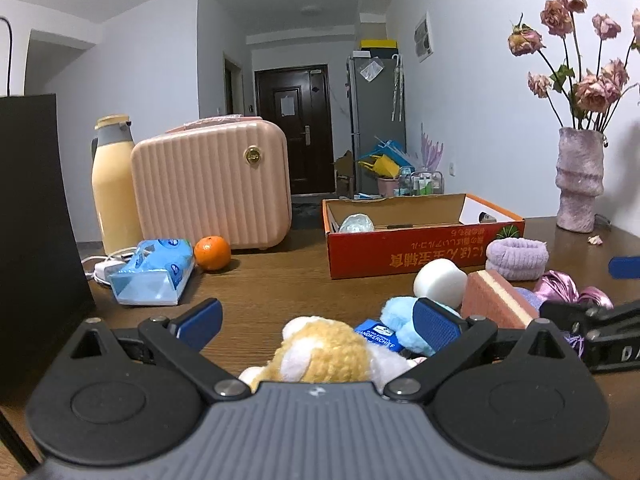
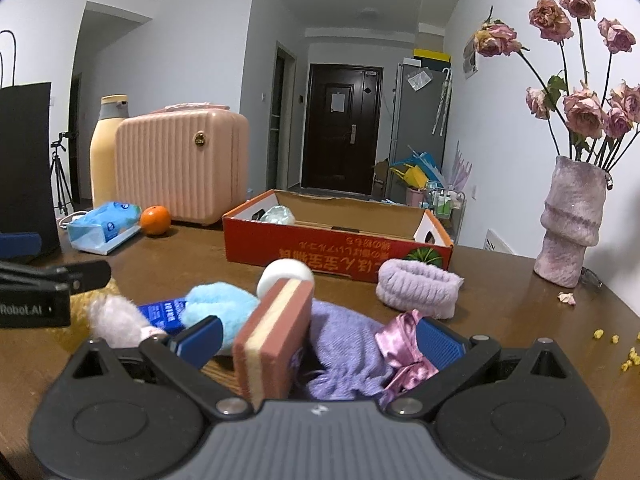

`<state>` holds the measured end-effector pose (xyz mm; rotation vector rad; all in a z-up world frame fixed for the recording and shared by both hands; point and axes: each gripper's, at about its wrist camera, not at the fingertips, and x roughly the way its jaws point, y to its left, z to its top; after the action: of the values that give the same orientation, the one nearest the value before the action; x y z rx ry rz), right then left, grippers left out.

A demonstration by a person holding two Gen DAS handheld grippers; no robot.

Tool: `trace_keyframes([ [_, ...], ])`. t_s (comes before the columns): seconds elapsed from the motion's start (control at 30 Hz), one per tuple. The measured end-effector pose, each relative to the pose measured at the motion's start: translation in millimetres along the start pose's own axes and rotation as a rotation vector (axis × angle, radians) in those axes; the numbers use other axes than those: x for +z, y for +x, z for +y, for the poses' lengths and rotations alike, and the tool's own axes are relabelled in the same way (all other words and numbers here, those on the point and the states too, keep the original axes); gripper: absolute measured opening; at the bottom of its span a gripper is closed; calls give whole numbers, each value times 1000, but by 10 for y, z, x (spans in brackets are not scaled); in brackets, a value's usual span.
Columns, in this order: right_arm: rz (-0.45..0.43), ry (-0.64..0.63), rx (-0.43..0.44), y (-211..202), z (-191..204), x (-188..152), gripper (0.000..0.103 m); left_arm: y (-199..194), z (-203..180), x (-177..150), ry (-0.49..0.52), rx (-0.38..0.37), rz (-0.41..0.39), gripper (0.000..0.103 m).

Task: Organize soft objects
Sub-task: 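Move both grippers back toward the plush sheep and striped sponge, then grasp the striped sponge with the right gripper while the left grasps the plush sheep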

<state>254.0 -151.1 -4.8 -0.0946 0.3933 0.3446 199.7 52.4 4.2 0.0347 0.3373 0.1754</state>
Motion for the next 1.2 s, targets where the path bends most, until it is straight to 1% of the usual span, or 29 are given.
trace_keyframes([
  [0.17, 23, 6, -10, 147, 124, -43, 99, 44, 119, -15, -21, -19, 12, 103],
  [0.47, 56, -2, -48, 454, 325, -75, 78, 149, 390, -47, -38, -34, 42, 103],
  [0.6, 78, 5, -69, 583, 363, -82, 61, 161, 456, -66, -42, -54, 49, 103],
  [0.67, 98, 6, -80, 642, 361, -89, 57, 160, 468, -70, -46, -66, 51, 103],
  [0.73, 98, 10, -86, 652, 360, -98, 45, 160, 467, -74, -47, -72, 53, 103],
  [0.77, 92, 10, -88, 643, 360, -102, 41, 159, 463, -76, -46, -76, 54, 103],
  [0.8, 91, 11, -83, 636, 356, -105, 31, 158, 458, -79, -45, -79, 55, 103],
  [0.97, 69, 21, -74, 597, 335, -122, 31, 160, 446, -91, -44, -87, 57, 103],
  [1.2, -19, 21, -74, 408, 345, -97, 30, 177, 420, -111, -36, -115, 69, 103],
])
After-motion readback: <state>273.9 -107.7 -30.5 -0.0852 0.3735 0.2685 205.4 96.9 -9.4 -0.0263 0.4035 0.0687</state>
